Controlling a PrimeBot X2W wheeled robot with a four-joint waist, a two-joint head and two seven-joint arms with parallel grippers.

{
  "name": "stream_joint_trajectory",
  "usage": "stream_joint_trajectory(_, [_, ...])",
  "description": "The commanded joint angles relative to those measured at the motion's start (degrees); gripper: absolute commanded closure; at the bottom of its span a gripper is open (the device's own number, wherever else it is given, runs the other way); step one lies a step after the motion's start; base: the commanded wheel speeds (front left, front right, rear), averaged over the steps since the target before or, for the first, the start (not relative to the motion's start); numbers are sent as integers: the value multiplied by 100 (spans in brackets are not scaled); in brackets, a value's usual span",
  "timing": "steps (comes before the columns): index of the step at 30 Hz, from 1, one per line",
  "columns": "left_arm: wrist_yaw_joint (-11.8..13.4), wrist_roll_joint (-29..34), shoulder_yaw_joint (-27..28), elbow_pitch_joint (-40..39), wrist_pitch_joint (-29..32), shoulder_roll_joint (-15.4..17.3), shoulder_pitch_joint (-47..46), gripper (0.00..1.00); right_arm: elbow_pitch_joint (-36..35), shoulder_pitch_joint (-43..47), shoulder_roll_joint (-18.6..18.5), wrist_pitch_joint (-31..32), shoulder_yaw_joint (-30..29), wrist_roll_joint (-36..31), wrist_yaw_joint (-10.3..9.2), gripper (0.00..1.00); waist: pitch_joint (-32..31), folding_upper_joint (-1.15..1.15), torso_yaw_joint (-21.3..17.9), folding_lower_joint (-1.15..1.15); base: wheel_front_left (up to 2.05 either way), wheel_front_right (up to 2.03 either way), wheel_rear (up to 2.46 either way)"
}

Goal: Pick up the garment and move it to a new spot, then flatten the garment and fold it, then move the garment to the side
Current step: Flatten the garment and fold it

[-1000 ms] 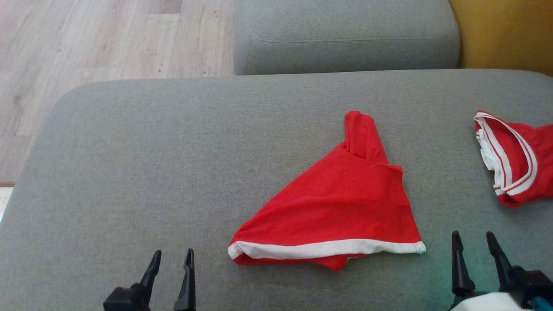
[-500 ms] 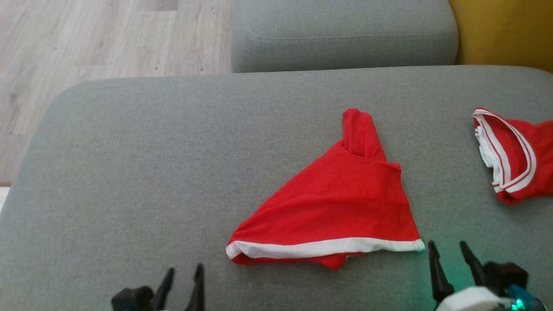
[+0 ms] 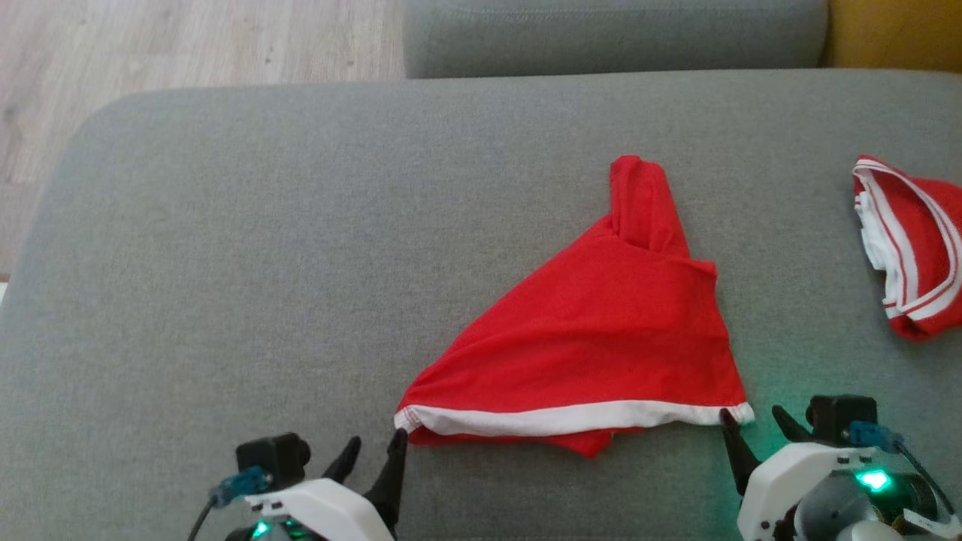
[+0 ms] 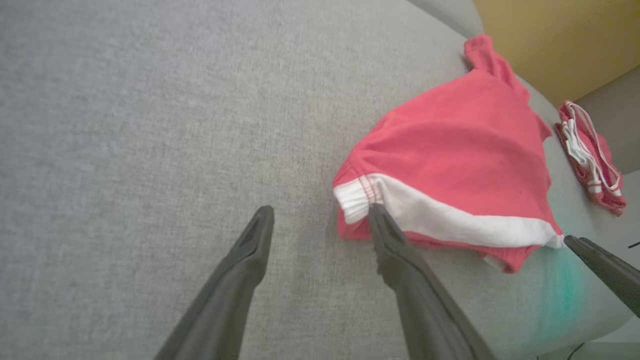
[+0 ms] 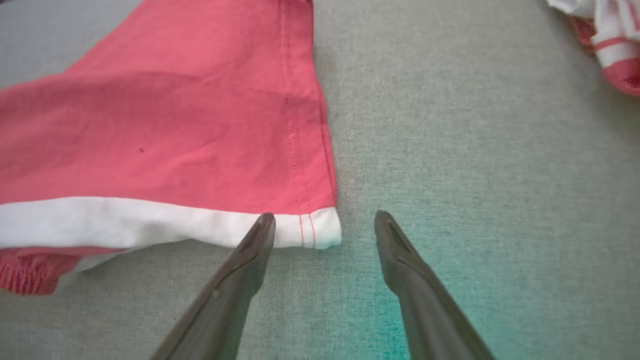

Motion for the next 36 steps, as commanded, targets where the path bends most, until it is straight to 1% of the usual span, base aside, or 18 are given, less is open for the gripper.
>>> stream_joint_trajectory(1, [35,-34,141,-221,30,-44,-250,0,-221,-273,-51,11,146,-15,37,0,67,0,28,0,0,0,0])
stream_joint_trajectory(5, [11,-106,44,-303,220,-40,-268,0,-199,-327,-51,99,176,-30,37,0,162,0,72,0,0,0,0])
stream_joint_trajectory(13, [-35,-283,9,-303,416,-34,-359,0,-71,-435,-51,213,264,-68,37,0,303,0,116,0,0,0,0])
stream_joint_trajectory(20, [-125,-635,12,-282,449,-38,-402,0,-52,-453,-51,206,310,-67,37,0,367,0,75,0,0,0,0])
stream_joint_trajectory(28, [-195,-804,-8,-55,414,-41,-612,0,-53,-481,-51,193,349,-70,37,0,431,0,11,0,0,0,0])
stream_joint_trajectory(35, [-343,-958,-47,140,427,-40,-789,0,-59,-507,-51,194,412,-64,37,0,505,0,-82,0,0,0,0])
stream_joint_trajectory(36, [-362,-972,-53,159,427,-40,-805,6,-57,-512,-51,192,418,-61,37,0,517,0,-92,0,0,0,0])
